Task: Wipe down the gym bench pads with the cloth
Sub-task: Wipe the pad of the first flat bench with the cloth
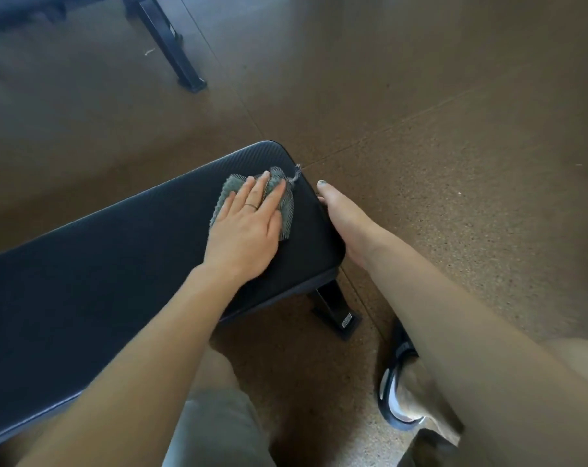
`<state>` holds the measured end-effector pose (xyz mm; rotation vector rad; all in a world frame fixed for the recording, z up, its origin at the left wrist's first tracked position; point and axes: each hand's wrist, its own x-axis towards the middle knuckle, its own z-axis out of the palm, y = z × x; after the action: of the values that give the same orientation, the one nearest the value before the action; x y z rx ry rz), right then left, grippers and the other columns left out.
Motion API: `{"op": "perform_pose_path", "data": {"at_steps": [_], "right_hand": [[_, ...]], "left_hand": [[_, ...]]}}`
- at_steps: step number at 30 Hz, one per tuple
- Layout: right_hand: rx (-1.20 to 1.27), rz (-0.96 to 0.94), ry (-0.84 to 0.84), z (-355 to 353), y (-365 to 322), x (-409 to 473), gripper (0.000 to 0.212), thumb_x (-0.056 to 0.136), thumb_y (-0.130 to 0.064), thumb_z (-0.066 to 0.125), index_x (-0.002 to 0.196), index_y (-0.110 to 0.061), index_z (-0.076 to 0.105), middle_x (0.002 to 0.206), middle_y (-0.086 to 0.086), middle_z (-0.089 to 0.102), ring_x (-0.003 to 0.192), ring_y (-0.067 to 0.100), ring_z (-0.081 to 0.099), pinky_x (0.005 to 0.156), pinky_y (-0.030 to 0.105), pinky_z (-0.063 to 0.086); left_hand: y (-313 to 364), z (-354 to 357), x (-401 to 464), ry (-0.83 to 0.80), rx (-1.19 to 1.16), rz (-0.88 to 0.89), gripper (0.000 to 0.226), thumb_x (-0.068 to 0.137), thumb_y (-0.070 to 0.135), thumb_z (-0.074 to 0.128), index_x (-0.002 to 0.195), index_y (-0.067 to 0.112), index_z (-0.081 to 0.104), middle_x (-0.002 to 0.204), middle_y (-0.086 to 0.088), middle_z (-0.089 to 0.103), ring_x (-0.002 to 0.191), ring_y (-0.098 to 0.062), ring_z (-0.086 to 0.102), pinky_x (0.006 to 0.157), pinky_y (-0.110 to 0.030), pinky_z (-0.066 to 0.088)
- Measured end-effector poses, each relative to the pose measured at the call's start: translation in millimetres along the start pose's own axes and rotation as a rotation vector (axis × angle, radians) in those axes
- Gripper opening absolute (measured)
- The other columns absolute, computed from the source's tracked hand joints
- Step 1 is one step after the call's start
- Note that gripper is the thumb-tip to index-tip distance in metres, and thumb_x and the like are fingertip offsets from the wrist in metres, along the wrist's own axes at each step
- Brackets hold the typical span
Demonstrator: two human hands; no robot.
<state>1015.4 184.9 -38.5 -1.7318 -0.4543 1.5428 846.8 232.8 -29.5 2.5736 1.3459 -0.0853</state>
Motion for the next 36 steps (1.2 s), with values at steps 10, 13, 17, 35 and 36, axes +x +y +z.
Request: {"op": "perform_pose_path", "data": {"at_steps": [10, 13, 17, 35, 36], "right_hand": [[-0.309, -0.163, 0.199, 15, 13, 1, 0.066, 0.107, -0.057, 0.021, 0.144, -0.017, 0.057, 0.141, 0.006, 0.061, 0.132, 0.027, 0.054, 0.116, 0.049, 0.038], [-0.213, -0.109, 0.155, 16, 10, 3, 0.078, 0.099, -0.069, 0.020, 0.147, -0.018, 0.054, 0.144, 0.005, 0.059, 0.134, 0.027, 0.053, 0.117, 0.051, 0.037], [-0.179, -0.097, 0.172, 16, 6, 1, 0.074, 0.103, -0.068, 0.020, 0.147, -0.018, 0.055, 0.144, 0.008, 0.058, 0.132, 0.027, 0.053, 0.118, 0.050, 0.036], [-0.652, -0.352, 0.447, 32, 20, -2, 0.075, 0.102, -0.071, 0.014, 0.145, -0.020, 0.050, 0.132, 0.003, 0.065, 0.117, 0.026, 0.062, 0.098, 0.046, 0.049], [-0.648, -0.355, 0.454, 32, 21, -1, 0.075, 0.102, -0.070, 0.014, 0.144, -0.020, 0.051, 0.131, 0.003, 0.065, 0.117, 0.026, 0.062, 0.098, 0.045, 0.048]], "left_hand": [[9, 27, -92, 0.019, 0.102, 0.206, 0.054, 0.110, 0.044, 0.012, 0.163, 0.035, 0.005, 0.171, 0.009, 0.001, 0.158, -0.012, -0.006, 0.129, -0.039, 0.002], [10, 22, -67, 0.020, 0.063, 0.205, 0.054, 0.110, 0.043, 0.009, 0.163, 0.035, 0.003, 0.171, 0.009, -0.002, 0.157, -0.012, -0.009, 0.128, -0.036, -0.003], [23, 20, -33, 0.056, 0.035, 0.122, 0.054, 0.111, 0.040, 0.014, 0.164, 0.030, 0.006, 0.172, 0.004, -0.001, 0.158, -0.016, -0.008, 0.128, -0.039, -0.003], [-128, 40, -201, 0.269, 0.292, 0.185, 0.057, 0.103, 0.018, 0.051, 0.158, 0.015, 0.034, 0.163, -0.013, 0.035, 0.149, -0.032, 0.036, 0.116, -0.055, 0.037], [-123, 43, -198, 0.271, 0.300, 0.178, 0.060, 0.103, 0.016, 0.056, 0.159, 0.014, 0.033, 0.165, -0.013, 0.031, 0.151, -0.032, 0.034, 0.117, -0.055, 0.035]]}}
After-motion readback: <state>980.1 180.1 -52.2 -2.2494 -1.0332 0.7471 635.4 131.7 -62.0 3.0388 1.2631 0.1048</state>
